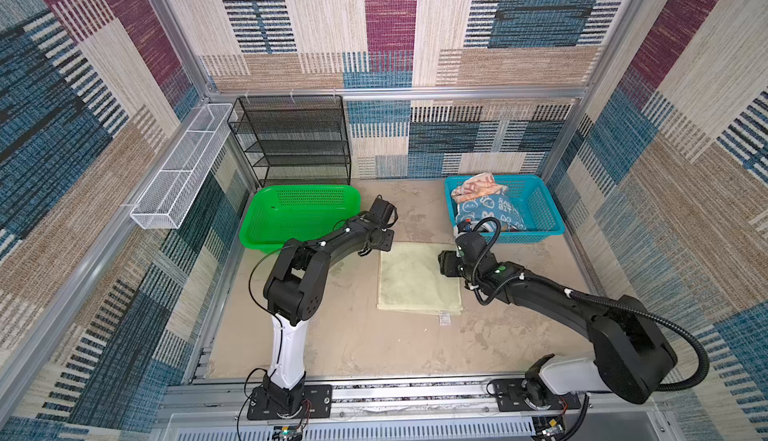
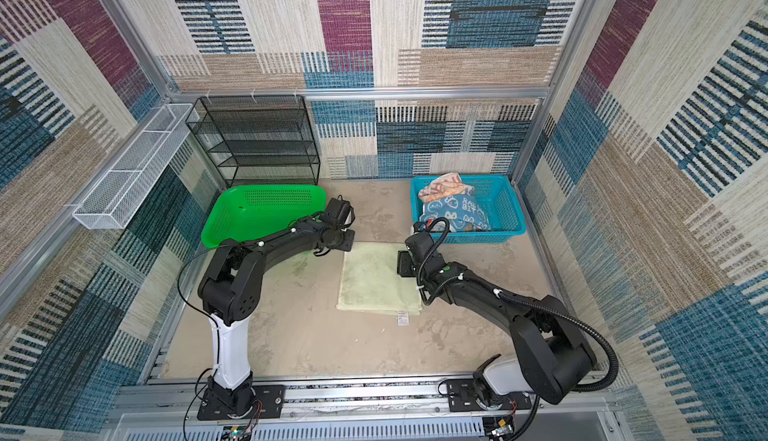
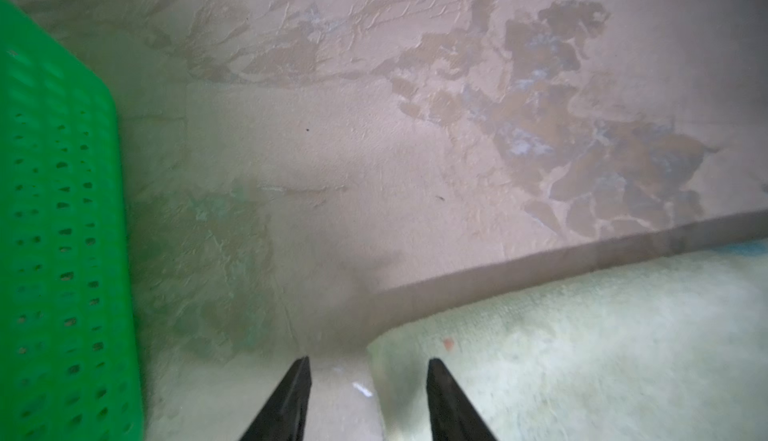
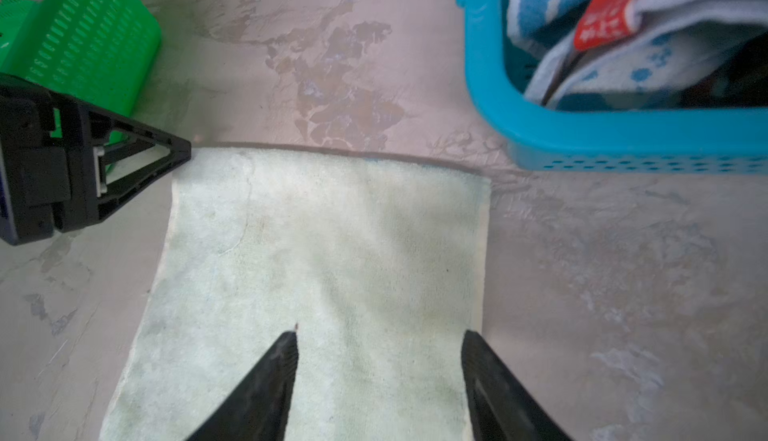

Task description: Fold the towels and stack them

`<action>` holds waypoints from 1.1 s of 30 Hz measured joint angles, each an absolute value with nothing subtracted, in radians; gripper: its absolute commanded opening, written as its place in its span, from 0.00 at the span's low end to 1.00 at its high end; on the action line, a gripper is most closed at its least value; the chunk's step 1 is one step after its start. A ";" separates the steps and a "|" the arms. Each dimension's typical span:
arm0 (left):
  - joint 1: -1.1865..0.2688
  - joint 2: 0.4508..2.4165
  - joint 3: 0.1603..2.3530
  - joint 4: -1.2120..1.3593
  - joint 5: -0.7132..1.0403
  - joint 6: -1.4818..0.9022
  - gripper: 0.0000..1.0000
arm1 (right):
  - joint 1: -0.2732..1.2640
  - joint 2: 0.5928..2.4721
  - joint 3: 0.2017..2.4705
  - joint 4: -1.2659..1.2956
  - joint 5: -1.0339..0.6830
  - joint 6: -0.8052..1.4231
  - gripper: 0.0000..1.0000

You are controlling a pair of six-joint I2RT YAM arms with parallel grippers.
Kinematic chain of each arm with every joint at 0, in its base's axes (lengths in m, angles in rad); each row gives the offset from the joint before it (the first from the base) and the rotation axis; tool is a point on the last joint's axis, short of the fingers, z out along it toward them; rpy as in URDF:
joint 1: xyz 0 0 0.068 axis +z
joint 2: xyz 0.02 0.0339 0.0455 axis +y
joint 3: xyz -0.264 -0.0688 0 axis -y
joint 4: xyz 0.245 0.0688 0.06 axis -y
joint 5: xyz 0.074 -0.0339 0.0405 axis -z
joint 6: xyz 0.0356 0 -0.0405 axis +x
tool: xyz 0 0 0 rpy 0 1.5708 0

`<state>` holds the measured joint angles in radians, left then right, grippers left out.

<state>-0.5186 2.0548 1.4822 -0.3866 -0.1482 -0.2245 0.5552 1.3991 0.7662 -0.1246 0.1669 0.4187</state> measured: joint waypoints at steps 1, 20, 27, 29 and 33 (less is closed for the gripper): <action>-0.518 2.061 1.484 -0.386 -0.142 -0.228 0.46 | 0.547 1.401 0.766 -0.120 0.167 0.413 0.68; -0.519 2.082 1.441 -0.360 -0.044 -0.302 0.00 | 0.501 1.475 0.799 -0.073 0.166 0.370 0.68; -0.547 1.975 1.296 -0.366 -0.020 -0.332 0.00 | 0.498 1.571 0.862 -0.074 0.130 0.313 0.62; -0.554 1.939 1.248 -0.370 -0.020 -0.341 0.00 | 0.498 1.602 0.883 -0.073 0.117 0.293 0.61; -0.554 1.876 1.174 -0.388 -0.020 -0.346 0.00 | 0.498 1.670 0.928 -0.078 0.105 0.267 0.61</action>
<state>-0.5541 1.8755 1.1736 -0.3882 -0.0200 -0.3458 0.4980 1.6695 0.9283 -0.0780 0.1051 0.2668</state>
